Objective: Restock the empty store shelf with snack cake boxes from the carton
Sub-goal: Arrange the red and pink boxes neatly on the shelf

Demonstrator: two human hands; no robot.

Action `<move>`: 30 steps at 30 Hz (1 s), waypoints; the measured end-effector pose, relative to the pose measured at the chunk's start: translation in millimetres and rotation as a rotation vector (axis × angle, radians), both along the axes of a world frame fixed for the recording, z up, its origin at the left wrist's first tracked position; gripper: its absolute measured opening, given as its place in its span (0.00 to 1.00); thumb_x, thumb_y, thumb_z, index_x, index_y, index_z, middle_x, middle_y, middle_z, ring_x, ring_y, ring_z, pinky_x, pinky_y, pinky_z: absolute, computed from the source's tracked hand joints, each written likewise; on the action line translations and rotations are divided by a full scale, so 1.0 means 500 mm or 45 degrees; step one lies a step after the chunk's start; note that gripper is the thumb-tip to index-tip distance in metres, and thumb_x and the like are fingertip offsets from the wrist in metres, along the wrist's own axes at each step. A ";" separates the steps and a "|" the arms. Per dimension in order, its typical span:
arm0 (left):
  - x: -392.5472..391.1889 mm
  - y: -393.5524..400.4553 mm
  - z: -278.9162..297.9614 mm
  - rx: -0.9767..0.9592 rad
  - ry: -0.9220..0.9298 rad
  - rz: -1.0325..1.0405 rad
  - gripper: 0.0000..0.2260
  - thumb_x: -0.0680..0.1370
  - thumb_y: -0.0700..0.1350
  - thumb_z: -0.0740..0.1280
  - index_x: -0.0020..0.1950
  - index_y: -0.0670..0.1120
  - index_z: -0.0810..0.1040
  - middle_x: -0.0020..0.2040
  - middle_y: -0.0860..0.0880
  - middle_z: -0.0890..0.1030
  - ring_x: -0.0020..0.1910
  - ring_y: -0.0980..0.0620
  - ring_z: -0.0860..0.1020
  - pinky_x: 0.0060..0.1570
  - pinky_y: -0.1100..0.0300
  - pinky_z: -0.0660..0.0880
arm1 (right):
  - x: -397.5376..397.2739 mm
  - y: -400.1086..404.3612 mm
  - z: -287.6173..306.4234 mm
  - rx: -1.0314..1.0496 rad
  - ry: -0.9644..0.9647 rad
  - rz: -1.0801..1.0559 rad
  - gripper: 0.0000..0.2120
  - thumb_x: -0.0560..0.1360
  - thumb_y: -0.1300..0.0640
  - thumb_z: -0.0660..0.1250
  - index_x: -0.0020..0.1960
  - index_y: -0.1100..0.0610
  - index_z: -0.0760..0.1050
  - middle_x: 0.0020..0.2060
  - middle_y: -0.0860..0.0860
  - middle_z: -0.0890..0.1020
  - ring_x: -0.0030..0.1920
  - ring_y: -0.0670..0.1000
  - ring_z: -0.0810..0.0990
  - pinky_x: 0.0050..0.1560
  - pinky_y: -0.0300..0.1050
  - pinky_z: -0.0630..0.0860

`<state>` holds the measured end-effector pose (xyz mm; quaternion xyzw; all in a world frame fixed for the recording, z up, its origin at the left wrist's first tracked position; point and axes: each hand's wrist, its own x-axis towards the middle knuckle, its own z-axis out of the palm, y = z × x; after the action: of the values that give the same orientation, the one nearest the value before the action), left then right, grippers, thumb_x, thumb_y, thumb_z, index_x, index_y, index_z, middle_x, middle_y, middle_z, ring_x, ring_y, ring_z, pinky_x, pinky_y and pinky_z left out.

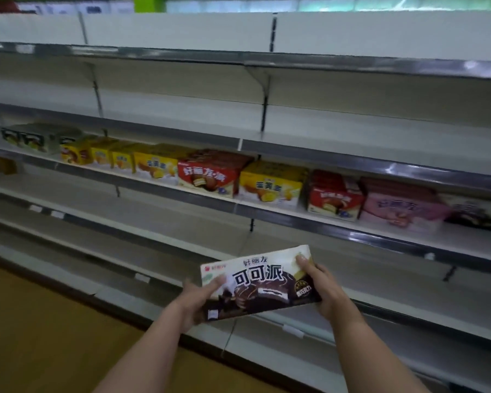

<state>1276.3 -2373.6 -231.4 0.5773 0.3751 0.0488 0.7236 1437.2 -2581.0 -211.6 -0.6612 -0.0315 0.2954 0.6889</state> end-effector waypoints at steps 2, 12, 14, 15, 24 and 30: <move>0.051 -0.048 -0.004 -0.106 -0.022 -0.168 0.46 0.59 0.55 0.82 0.69 0.45 0.61 0.57 0.43 0.81 0.54 0.43 0.80 0.52 0.44 0.78 | 0.036 -0.064 0.000 0.064 0.003 -0.118 0.24 0.71 0.49 0.73 0.60 0.62 0.73 0.48 0.62 0.84 0.43 0.59 0.84 0.45 0.54 0.81; 0.332 -0.319 0.038 0.398 -0.121 -0.301 0.18 0.70 0.41 0.76 0.57 0.45 0.75 0.52 0.46 0.81 0.49 0.49 0.78 0.47 0.59 0.73 | 0.194 -0.370 0.002 -0.108 -0.169 -0.432 0.18 0.76 0.47 0.66 0.56 0.60 0.74 0.46 0.54 0.81 0.46 0.53 0.80 0.45 0.45 0.75; 0.376 -0.376 0.039 0.495 -0.126 -0.348 0.16 0.71 0.43 0.76 0.56 0.46 0.76 0.51 0.48 0.81 0.48 0.50 0.78 0.42 0.62 0.73 | 0.222 -0.429 0.000 -0.166 -0.184 -0.466 0.26 0.76 0.43 0.65 0.63 0.62 0.72 0.54 0.57 0.81 0.55 0.56 0.79 0.57 0.51 0.74; 0.400 -0.414 0.038 0.523 -0.129 -0.374 0.15 0.71 0.44 0.75 0.54 0.47 0.75 0.50 0.48 0.81 0.47 0.51 0.78 0.41 0.62 0.73 | 0.235 -0.467 0.001 -0.184 -0.195 -0.496 0.27 0.76 0.42 0.64 0.65 0.62 0.71 0.56 0.57 0.80 0.58 0.57 0.77 0.60 0.52 0.72; 0.583 -0.644 0.033 0.686 -0.122 -0.542 0.12 0.72 0.47 0.74 0.54 0.48 0.78 0.51 0.49 0.82 0.49 0.48 0.80 0.54 0.53 0.77 | 0.343 -0.696 0.013 -0.170 -0.245 -0.765 0.30 0.76 0.43 0.64 0.69 0.61 0.64 0.63 0.58 0.75 0.62 0.58 0.74 0.58 0.50 0.70; 0.705 -0.734 0.047 0.745 -0.200 -0.545 0.22 0.70 0.44 0.76 0.59 0.46 0.69 0.52 0.50 0.79 0.50 0.48 0.78 0.53 0.51 0.77 | 0.429 -0.779 0.034 -0.172 -0.301 -0.910 0.22 0.75 0.46 0.68 0.59 0.58 0.64 0.60 0.60 0.75 0.60 0.59 0.75 0.64 0.57 0.71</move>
<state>1628.6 -2740.5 -208.0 0.8197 0.1592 0.0459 0.5483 1651.7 -2970.5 -194.5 -0.7040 0.1412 -0.0404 0.6949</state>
